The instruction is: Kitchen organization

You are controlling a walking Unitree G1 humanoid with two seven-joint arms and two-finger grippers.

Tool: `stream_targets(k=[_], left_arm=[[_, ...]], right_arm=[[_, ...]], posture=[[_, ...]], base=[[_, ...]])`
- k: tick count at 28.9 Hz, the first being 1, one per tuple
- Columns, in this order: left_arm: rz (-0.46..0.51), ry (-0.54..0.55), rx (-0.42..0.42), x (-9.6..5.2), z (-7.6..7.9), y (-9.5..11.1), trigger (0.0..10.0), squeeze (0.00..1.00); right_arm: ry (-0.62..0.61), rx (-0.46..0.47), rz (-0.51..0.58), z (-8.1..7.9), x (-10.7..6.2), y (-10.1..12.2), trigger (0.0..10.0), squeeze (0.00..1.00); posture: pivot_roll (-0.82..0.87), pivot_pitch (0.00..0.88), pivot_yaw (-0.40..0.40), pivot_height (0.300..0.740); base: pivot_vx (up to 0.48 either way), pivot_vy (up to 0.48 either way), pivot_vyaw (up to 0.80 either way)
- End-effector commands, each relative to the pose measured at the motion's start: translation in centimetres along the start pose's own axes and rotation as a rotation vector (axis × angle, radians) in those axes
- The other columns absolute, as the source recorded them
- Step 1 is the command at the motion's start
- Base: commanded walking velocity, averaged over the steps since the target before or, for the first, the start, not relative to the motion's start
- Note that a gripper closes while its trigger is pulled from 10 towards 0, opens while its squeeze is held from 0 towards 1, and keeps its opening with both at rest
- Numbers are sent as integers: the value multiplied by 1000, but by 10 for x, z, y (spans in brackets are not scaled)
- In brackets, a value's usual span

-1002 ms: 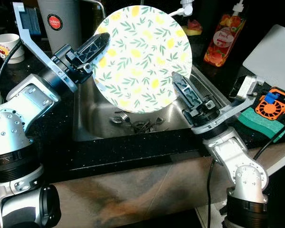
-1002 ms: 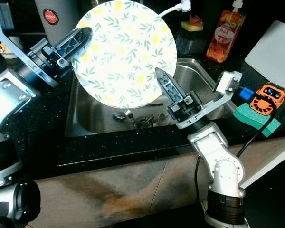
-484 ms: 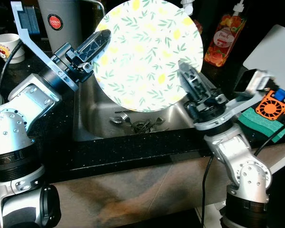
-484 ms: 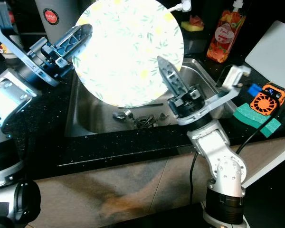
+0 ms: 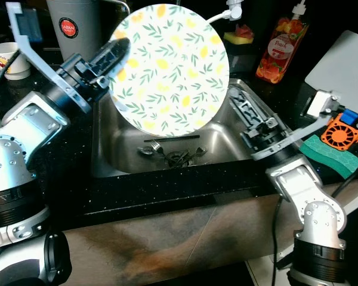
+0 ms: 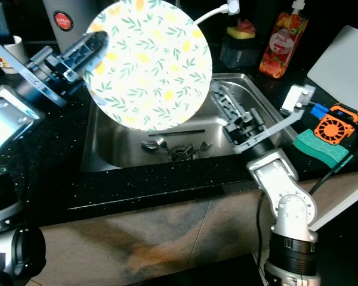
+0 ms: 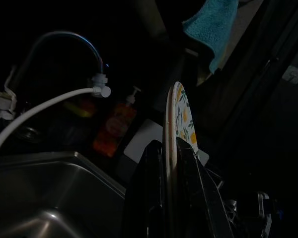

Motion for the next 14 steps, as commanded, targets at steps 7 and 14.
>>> stream_targets(k=[7, 14], left_arm=[[17, -21, 17, -3, 4, 8, 10000, 0], [12, -34, 0, 0, 6, 3, 10000, 0]], right_arm=[[26, 28, 17, -3, -4, 5, 10000, 0], [100, 109, -7, -15, -1, -7, 10000, 0]], posture=[[77, 7, -49, 740], [77, 7, -49, 740]], base=[[0, 0, 0], [0, 0, 0]])
Point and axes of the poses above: a point about 5 cm out from each wrist's last joint towards the gripper, its own x axis pointing out of the wrist towards the gripper, its own y axis along the axis of the wrist's last joint, z = x × y, the point moved 5 cm from there along x, pointing out of the wrist towards the gripper, and after that the axes turned 7 degrees about x, right-handed, at the moved point
